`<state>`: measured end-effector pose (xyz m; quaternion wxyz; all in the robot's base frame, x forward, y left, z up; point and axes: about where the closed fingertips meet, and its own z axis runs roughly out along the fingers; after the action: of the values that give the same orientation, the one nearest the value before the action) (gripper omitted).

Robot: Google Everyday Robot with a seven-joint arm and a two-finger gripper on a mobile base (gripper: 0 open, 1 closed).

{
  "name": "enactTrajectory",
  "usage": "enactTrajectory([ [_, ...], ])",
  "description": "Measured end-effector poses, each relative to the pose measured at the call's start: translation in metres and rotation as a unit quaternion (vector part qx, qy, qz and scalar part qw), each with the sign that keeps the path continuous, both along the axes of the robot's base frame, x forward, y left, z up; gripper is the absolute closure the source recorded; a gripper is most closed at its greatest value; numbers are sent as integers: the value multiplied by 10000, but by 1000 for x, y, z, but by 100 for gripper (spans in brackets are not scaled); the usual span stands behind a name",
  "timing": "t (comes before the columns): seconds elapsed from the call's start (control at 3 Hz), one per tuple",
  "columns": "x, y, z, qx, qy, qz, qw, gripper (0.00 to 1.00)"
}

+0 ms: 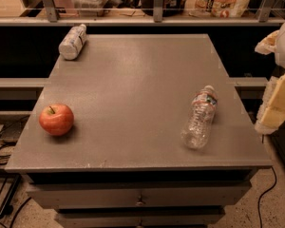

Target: Move apple near blue plastic bottle

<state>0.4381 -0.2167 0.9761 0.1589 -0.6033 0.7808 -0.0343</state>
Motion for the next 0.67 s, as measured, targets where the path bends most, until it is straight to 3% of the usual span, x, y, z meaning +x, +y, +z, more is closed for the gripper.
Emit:
enactTrajectory([
  [0.33,0,0,0,1,-1,0,10000,0],
  [0.67,2,9,-7,390,-21,201,9990,0],
])
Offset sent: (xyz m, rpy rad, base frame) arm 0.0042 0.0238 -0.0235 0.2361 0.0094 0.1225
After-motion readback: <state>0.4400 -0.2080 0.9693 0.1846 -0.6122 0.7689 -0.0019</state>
